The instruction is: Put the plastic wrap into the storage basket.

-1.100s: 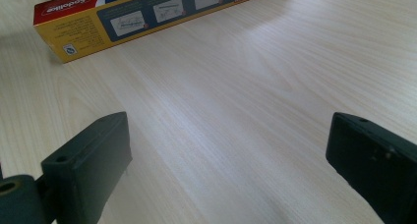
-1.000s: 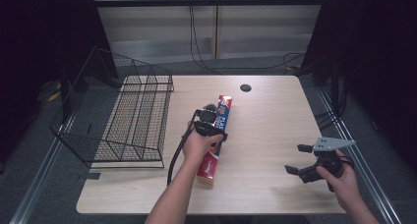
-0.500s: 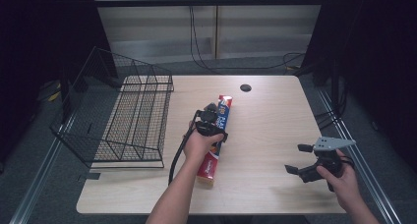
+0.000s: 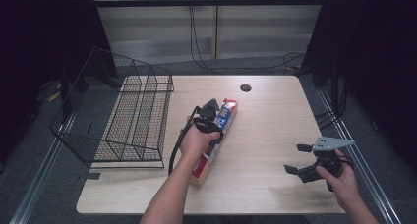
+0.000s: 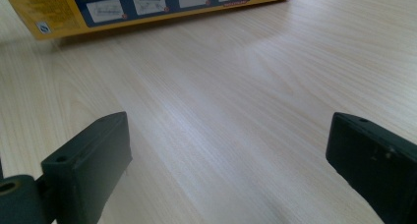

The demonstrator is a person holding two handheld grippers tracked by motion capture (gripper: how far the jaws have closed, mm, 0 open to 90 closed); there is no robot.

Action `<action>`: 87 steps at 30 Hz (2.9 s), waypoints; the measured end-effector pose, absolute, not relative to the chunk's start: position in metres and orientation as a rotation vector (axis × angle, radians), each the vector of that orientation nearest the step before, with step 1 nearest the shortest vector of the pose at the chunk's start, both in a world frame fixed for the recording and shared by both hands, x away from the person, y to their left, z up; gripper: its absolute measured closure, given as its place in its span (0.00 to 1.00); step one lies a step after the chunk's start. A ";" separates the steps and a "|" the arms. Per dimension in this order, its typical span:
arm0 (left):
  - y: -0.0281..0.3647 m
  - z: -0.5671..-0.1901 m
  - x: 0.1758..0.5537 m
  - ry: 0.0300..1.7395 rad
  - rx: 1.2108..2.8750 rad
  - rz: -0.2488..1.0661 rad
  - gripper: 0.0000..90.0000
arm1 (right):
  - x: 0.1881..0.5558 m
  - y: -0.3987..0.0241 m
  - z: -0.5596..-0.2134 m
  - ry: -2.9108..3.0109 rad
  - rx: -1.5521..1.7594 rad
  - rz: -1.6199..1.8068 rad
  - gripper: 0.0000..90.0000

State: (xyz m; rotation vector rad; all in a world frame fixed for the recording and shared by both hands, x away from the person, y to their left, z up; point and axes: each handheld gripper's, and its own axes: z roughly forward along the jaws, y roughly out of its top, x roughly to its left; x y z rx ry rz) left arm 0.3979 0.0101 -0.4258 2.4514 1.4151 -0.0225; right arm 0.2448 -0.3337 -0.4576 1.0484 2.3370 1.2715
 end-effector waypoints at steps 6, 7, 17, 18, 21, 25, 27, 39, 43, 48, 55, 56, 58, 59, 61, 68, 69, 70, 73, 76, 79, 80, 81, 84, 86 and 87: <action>0.021 -0.413 0.398 1.425 2.449 -0.052 0.48 | 0.245 -0.334 -0.457 2.333 1.053 1.282 0.03; 0.023 -0.411 0.398 1.421 2.466 -0.049 0.48 | 0.245 -0.334 -0.457 2.334 1.053 1.283 0.03; 0.033 -0.393 0.398 1.423 2.478 -0.073 0.48 | 0.245 -0.334 -0.457 2.331 1.060 1.285 0.03; 0.034 -0.391 0.397 1.432 2.469 -0.075 0.48 | 0.245 -0.334 -0.457 2.331 1.061 1.285 0.03; 0.037 -0.384 0.398 1.427 2.475 -0.073 0.48 | 0.245 -0.334 -0.457 2.326 1.056 1.289 0.03; 0.041 -0.378 0.398 1.426 2.472 -0.087 0.48 | 0.245 -0.334 -0.457 2.333 1.054 1.289 0.03; 0.042 -0.376 0.398 1.429 2.469 -0.094 0.48 | 0.245 -0.334 -0.457 2.329 1.056 1.287 0.03; 0.052 -0.356 0.401 1.453 2.445 -0.118 0.48 | 0.246 -0.334 -0.457 2.329 1.063 1.292 0.03; 0.056 -0.350 0.403 1.455 2.435 -0.118 0.48 | 0.246 -0.333 -0.457 2.330 1.061 1.291 0.03; 0.059 -0.343 0.403 1.458 2.424 -0.129 0.48 | 0.246 -0.334 -0.457 2.329 1.062 1.291 0.03; 0.064 -0.332 0.404 1.458 2.415 -0.122 0.48 | 0.246 -0.333 -0.457 2.330 1.065 1.288 0.03; 0.065 -0.330 0.405 1.459 2.411 -0.125 0.48 | 0.246 -0.333 -0.457 2.328 1.064 1.291 0.03; 0.066 -0.327 0.405 1.467 2.408 -0.118 0.48 | 0.246 -0.334 -0.456 2.322 1.065 1.303 0.03; 0.066 -0.327 0.405 1.471 2.406 -0.117 0.48 | 0.246 -0.334 -0.456 2.322 1.065 1.303 0.03; 0.068 -0.324 0.406 1.476 2.407 -0.118 0.48 | 0.246 -0.334 -0.456 2.320 1.067 1.302 0.03; 0.074 -0.316 0.409 1.475 2.414 -0.118 0.48 | 0.246 -0.336 -0.456 2.319 1.065 1.302 0.03; 0.075 -0.314 0.409 1.483 2.410 -0.116 0.48 | 0.246 -0.336 -0.457 2.319 1.066 1.301 0.03; 0.076 -0.313 0.409 1.489 2.409 -0.108 0.48 | 0.246 -0.336 -0.457 2.319 1.068 1.300 0.03; 0.080 -0.310 0.411 1.502 2.398 -0.112 0.48 | 0.246 -0.335 -0.457 2.319 1.069 1.299 0.03; 0.083 -0.307 0.411 1.512 2.394 -0.107 0.48 | 0.246 -0.336 -0.456 2.318 1.066 1.301 0.03; 0.086 -0.305 0.412 1.529 2.387 -0.110 0.48 | 0.246 -0.335 -0.457 2.318 1.070 1.299 0.03; 0.086 -0.304 0.411 1.527 2.387 -0.104 0.48 | 0.246 -0.335 -0.457 2.319 1.067 1.300 0.03; 0.087 -0.302 0.412 1.528 2.382 -0.109 0.48 | 0.246 -0.335 -0.456 2.320 1.066 1.302 0.03; 0.088 -0.298 0.412 1.532 2.371 -0.104 0.48 | 0.246 -0.335 -0.456 2.314 1.067 1.303 0.03; 0.090 -0.295 0.412 1.527 2.378 -0.099 0.48 | 0.246 -0.335 -0.456 2.313 1.069 1.302 0.03; 0.091 -0.294 0.412 1.532 2.377 -0.098 0.48 | 0.246 -0.335 -0.456 2.317 1.068 1.303 0.03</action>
